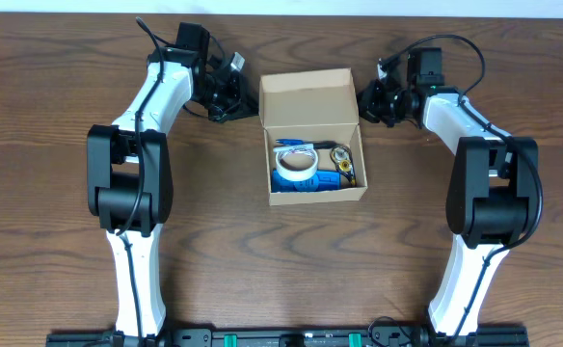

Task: Pack container
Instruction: 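Push the lid flaps over with both grippers to close the box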

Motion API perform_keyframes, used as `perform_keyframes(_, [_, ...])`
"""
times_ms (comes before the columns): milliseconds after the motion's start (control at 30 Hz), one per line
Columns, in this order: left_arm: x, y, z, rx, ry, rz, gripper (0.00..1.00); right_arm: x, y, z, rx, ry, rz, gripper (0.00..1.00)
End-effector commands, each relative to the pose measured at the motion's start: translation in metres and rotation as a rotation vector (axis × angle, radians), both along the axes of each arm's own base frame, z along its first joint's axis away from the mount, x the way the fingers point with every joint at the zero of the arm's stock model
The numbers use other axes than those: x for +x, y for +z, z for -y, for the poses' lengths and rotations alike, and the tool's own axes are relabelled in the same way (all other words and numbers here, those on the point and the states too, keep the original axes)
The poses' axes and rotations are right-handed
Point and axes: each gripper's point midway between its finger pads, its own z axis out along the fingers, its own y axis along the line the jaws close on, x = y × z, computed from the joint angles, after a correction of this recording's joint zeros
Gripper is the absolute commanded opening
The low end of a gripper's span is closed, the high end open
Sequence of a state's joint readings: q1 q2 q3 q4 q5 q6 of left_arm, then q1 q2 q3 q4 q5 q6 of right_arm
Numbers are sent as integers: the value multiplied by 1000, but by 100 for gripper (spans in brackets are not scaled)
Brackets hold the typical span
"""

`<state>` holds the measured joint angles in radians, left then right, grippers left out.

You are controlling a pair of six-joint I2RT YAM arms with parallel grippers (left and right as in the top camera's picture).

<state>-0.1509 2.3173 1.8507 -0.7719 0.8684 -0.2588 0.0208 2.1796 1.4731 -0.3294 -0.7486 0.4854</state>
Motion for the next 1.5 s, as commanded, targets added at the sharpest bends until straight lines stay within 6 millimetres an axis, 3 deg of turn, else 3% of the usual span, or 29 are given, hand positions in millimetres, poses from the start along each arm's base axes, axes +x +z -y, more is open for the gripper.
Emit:
perform_keyframes(0, [1,13,14,-86,-36,18,6,-8,9,-17,127,66,-8,2])
perform_keyframes(267, [6,28,19,-129,-51,55,6,-4,30,-12,232,103,55,2])
perform_keyframes(567, [14,80,22,-164,-104,220,6,-5,59,-12,325,196,172,2])
perform_keyframes(900, [3,133,26,-164,-168,381,5,-9,113,-14,304,262,343,2])
perform_keyframes(1067, [-14,153,22,-133,-219,434,6,-18,148,-18,274,291,424,1])
perform_keyframes(1233, [-32,151,16,-35,-258,429,6,-33,152,-24,179,307,420,2])
perform_keyframes(1467, [-68,129,24,103,-383,368,6,-68,130,-39,5,380,332,1])
